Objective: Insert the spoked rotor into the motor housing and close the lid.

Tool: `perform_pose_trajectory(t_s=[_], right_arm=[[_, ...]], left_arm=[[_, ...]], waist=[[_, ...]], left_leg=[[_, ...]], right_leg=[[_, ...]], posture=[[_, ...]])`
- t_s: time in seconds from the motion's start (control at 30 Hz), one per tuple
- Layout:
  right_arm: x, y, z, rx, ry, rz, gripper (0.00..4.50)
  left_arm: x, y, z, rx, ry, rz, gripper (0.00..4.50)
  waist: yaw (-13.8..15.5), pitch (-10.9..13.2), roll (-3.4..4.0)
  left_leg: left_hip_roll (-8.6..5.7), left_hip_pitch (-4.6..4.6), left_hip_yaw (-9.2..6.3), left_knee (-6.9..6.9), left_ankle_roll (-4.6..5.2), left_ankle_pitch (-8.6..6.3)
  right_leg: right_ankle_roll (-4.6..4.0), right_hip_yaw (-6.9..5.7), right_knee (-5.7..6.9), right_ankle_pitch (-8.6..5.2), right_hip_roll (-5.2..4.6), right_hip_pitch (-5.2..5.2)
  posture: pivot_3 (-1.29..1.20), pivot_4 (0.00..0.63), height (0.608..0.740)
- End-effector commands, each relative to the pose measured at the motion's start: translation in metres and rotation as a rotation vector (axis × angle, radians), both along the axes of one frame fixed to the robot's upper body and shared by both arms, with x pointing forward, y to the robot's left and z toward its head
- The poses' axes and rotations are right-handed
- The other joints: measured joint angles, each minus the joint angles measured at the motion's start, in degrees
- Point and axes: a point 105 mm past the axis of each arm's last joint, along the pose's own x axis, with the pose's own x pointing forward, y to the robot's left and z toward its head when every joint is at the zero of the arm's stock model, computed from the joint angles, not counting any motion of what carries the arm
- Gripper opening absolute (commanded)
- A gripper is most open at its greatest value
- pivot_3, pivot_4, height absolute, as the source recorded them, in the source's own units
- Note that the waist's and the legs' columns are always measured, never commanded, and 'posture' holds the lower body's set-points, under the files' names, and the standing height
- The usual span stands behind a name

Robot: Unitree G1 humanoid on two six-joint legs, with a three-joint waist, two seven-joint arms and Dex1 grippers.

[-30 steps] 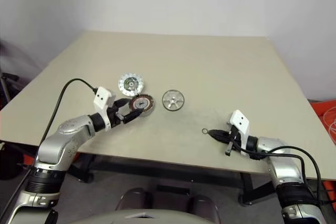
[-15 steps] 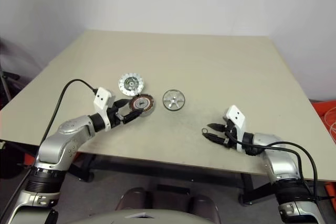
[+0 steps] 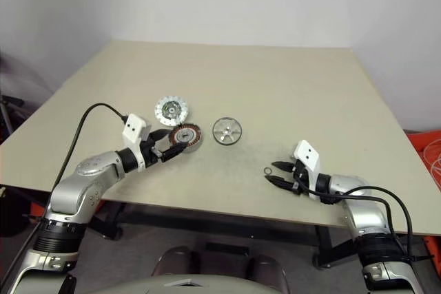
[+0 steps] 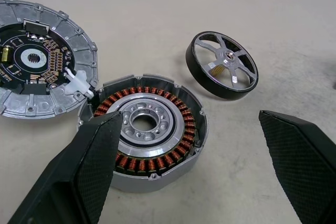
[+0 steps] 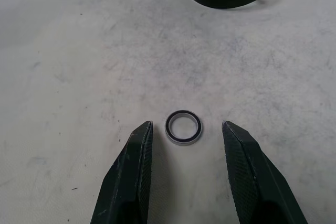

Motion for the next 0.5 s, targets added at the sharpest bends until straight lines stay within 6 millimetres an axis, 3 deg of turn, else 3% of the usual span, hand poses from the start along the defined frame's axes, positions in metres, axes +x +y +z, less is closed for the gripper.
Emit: perform_pose_trajectory(t_s=[0.03,0.5], right_arm=[[0.0063,0.0017,0.0182,-0.031,-0.059,0.030,2.34],[0.0031,0.0022,0.0193,-0.043,-0.060,0.044,2.34]], left_arm=[[0.0031,0.0042,0.0152,0.010,-0.064,0.007,4.39],[0.0024,0.0036,0.0131,0.011,-0.057,0.005,4.39]], waist=[[0.01,0.00,0.00],[0.04,0.00,0.01]], left_leg=[[0.00,0.00,0.00,0.00,0.00,0.00],[-0.02,-0.56,0.01,-0.11,0.00,0.00]], right_leg=[[0.00,0.01,0.00,0.00,0.00,0.00],[-0.02,0.03,0.03,0.01,0.01,-0.53]], posture=[[0.00,0.000,0.740],[0.00,0.000,0.740]])
